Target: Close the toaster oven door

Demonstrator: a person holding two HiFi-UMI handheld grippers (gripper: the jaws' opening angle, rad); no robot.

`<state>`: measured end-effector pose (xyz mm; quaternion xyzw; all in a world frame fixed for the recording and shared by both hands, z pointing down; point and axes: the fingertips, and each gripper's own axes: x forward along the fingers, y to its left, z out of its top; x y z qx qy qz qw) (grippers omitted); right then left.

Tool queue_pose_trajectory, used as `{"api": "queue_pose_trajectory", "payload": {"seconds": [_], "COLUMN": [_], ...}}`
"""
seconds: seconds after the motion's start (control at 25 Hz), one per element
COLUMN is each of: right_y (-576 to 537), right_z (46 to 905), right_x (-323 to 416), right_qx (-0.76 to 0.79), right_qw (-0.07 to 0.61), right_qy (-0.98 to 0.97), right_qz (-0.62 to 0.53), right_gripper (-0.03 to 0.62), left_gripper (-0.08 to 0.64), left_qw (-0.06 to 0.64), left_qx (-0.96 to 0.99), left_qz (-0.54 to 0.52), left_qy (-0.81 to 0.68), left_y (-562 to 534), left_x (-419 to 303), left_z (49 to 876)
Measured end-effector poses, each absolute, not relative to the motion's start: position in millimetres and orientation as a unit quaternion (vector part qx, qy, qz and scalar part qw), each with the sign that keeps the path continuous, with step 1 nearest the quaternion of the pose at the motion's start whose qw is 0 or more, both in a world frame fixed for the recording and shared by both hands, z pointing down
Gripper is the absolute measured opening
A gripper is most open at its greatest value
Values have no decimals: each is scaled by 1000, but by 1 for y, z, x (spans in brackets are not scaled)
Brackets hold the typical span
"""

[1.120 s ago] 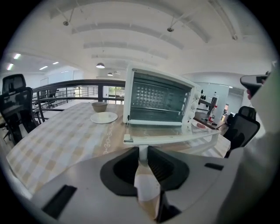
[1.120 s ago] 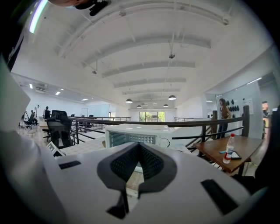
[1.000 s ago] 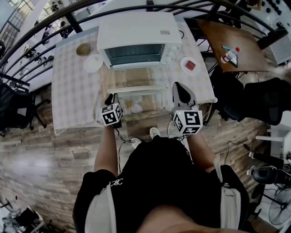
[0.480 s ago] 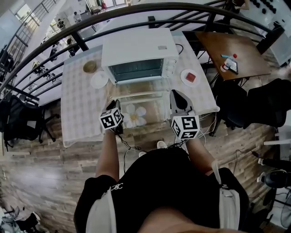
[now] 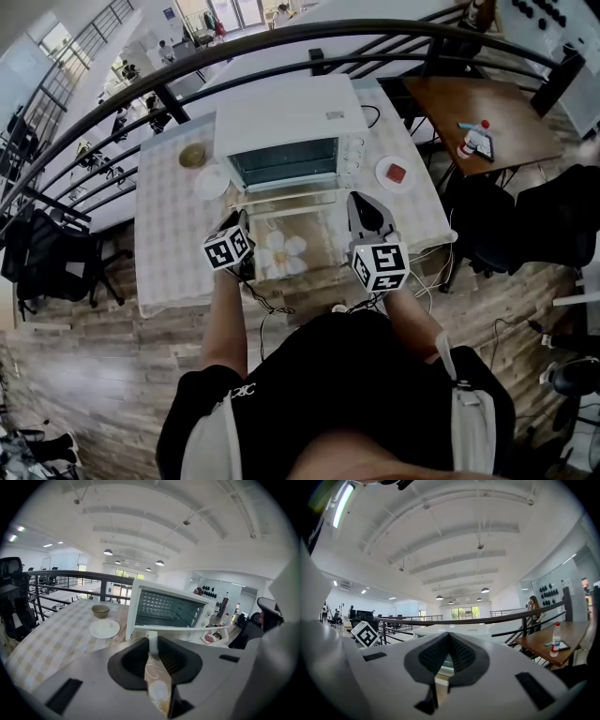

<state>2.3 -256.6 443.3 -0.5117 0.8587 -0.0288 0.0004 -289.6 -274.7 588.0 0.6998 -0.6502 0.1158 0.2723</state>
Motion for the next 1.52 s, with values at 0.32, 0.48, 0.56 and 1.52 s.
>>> {"api": "queue_pose_trajectory", "payload": {"seconds": [0.32,0.48,0.56,1.52], "right_y": [-266,-269,-272,-289], "right_z": [440,442,441,429], "right_x": [2,2,2,7], "right_qx": [-509,-507,-507,-513], "right_qw": [1,-2,-3,4], "right_qy": [861,861,862,859], "right_qz": [-22,-22,-21,-1], "right_gripper": [2,3,3,2], "left_gripper": [77,77,78,80], "left_qw": [265,275,282,320], "left_qx": [703,707,710,698], "left_qz": [88,83,82,68], "left_qy": [-654,-646,-640,-637], "left_y": [-296,-311,-318,-395], "left_x": [-294,-296,-297,-311], "left_z": [568,560,556,525]}}
